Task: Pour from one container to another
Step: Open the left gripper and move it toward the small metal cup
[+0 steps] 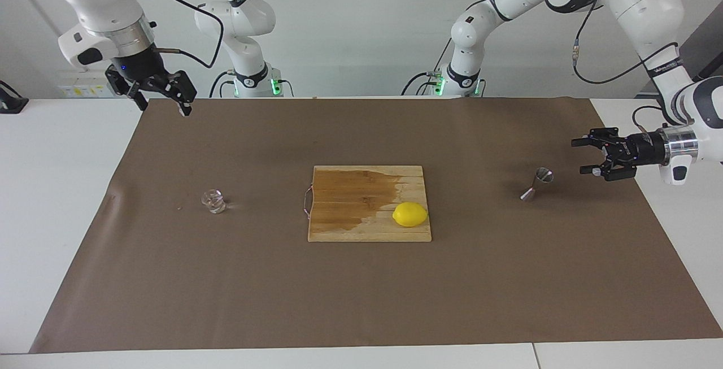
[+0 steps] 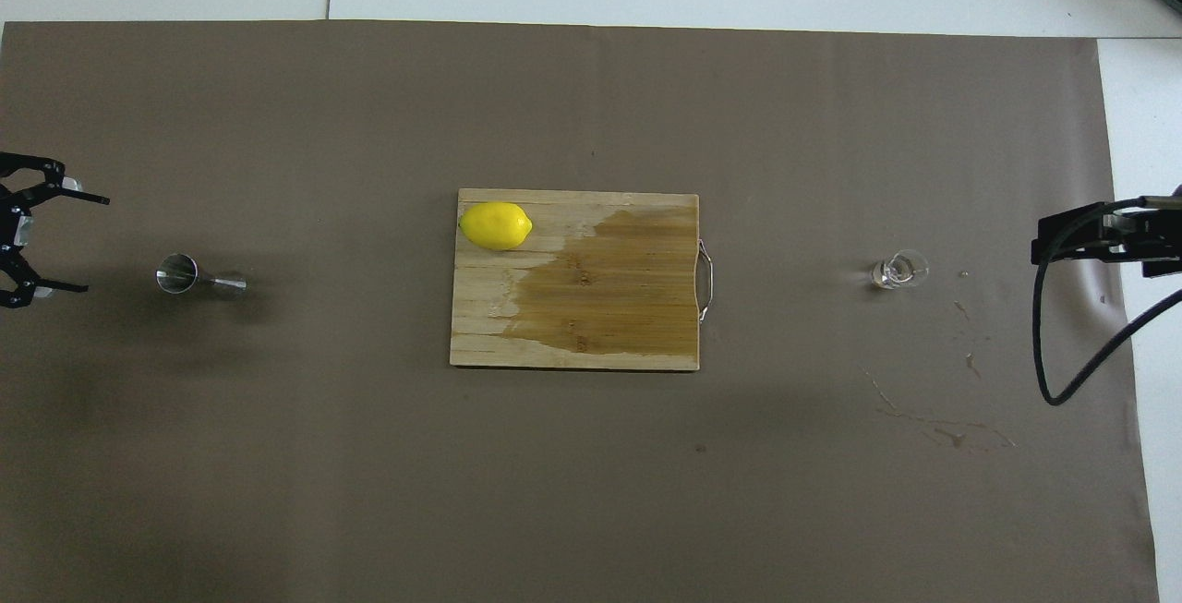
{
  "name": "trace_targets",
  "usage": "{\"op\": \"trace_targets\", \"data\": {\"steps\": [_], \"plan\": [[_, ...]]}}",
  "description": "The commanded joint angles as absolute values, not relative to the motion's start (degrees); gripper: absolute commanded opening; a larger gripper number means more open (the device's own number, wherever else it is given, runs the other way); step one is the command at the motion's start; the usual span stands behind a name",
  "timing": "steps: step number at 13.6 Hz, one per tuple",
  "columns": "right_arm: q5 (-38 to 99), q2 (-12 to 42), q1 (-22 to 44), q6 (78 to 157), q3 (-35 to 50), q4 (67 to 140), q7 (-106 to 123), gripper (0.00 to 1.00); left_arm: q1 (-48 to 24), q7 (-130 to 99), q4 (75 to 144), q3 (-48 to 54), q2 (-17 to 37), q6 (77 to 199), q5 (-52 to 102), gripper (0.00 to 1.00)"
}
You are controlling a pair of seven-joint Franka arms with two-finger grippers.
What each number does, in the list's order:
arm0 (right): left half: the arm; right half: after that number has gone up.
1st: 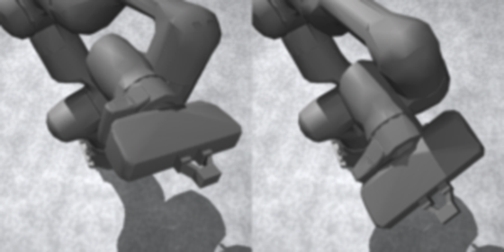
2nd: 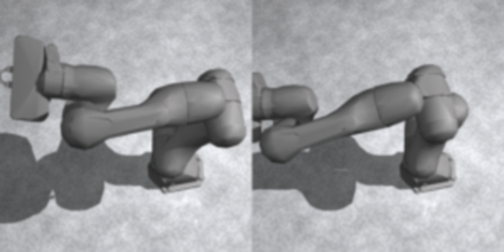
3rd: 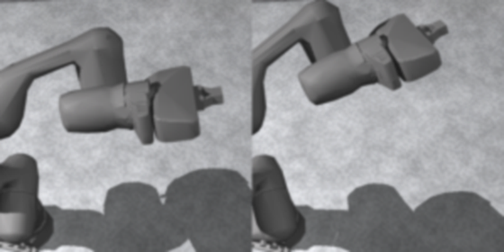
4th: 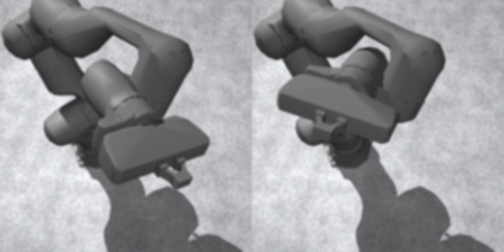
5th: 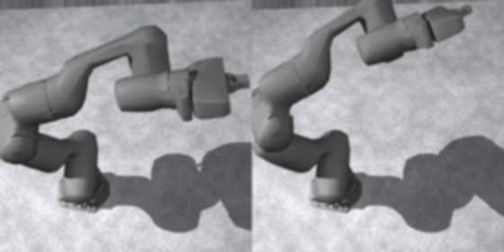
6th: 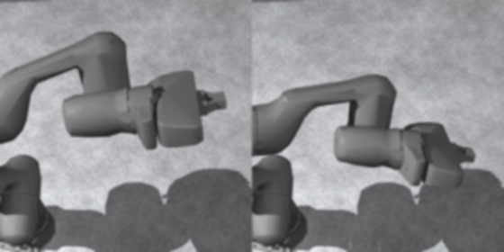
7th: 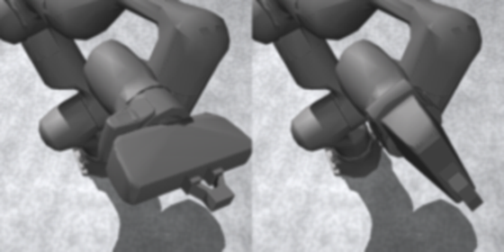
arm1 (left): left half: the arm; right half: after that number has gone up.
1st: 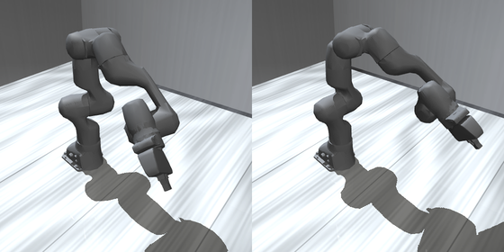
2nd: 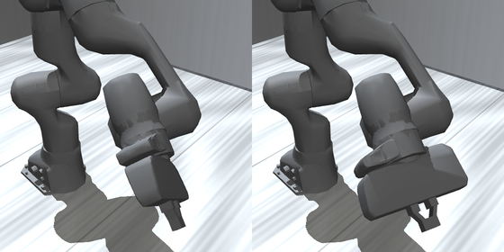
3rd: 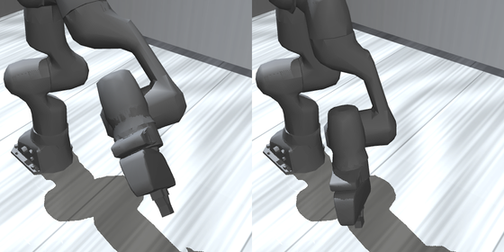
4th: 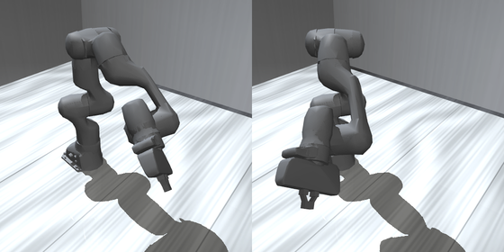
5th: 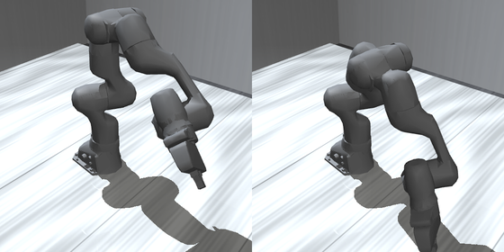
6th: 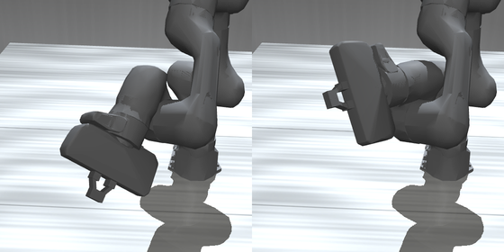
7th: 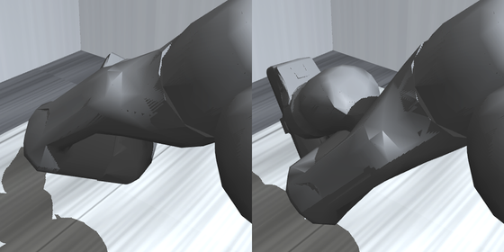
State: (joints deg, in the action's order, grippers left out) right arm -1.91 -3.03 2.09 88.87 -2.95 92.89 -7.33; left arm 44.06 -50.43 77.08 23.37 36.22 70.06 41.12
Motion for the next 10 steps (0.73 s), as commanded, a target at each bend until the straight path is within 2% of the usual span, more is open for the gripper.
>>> {"op": "trace_targets", "data": {"steps": [1,7,10], "plan": [[0.1,-3.3,2.1,86.8,-2.8,92.5,-7.4,1.00,45.3,-52.5,75.2,24.5,40.5,69.4,42.8,1.00],[-0.2,-2.8,2.1,87.6,-1.7,92.9,-5.2,1.00,47.1,-51.8,77.5,24.0,46.0,69.2,47.5,1.00],[-0.4,-2.5,1.1,89.1,-1.8,92.6,-4.3,1.00,47.2,-50.1,81.1,23.6,46.1,69.2,49.8,1.00]]}}
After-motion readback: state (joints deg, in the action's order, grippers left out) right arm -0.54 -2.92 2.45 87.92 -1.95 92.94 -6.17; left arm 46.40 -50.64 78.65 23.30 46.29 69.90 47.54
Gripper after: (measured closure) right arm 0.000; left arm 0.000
